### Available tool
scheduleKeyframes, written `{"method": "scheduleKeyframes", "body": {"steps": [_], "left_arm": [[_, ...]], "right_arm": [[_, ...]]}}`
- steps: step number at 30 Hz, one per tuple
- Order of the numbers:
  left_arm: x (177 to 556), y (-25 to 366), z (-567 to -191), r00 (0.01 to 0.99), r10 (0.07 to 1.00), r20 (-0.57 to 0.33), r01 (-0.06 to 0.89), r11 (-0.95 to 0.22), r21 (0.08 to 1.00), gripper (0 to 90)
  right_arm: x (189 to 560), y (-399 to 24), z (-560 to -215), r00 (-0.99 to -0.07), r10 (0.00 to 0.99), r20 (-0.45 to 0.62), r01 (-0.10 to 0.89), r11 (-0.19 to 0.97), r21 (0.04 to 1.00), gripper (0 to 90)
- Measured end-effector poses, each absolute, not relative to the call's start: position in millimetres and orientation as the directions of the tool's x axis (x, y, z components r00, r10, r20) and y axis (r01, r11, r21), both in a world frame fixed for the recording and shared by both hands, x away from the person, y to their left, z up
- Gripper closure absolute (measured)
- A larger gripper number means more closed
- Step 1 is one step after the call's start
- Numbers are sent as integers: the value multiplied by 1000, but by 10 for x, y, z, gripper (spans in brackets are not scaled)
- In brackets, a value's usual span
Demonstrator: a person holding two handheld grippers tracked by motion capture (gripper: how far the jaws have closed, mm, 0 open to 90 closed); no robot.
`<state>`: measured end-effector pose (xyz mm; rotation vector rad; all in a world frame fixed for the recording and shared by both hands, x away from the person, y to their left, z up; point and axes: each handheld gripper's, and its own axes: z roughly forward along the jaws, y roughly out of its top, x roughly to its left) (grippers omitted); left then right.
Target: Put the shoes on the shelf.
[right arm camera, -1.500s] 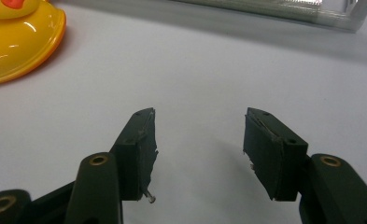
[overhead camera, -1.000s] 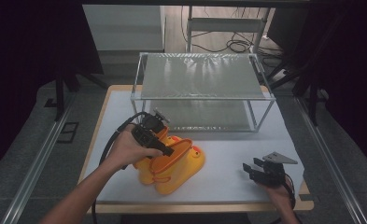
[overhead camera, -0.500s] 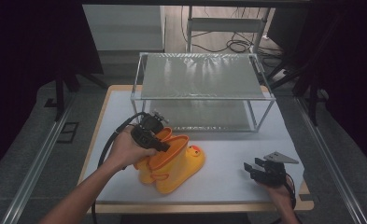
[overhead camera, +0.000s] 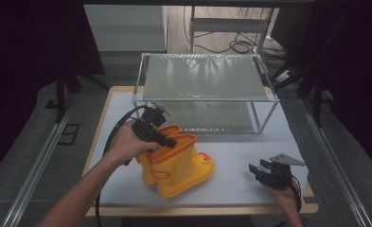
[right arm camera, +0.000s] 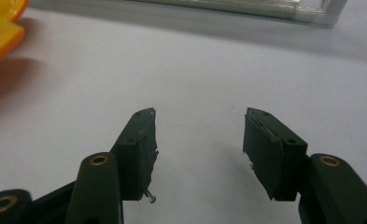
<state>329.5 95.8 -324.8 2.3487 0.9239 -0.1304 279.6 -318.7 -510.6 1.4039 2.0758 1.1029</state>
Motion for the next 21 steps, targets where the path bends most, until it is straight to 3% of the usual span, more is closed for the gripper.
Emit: {"method": "scheduleKeyframes", "body": {"steps": [21], "left_arm": [[3351, 474, -2354, 812, 512, -281, 566, -571, 595, 819]], "right_arm": [[2796, -3224, -5096, -411, 905, 110, 587, 171, 791, 444]]}}
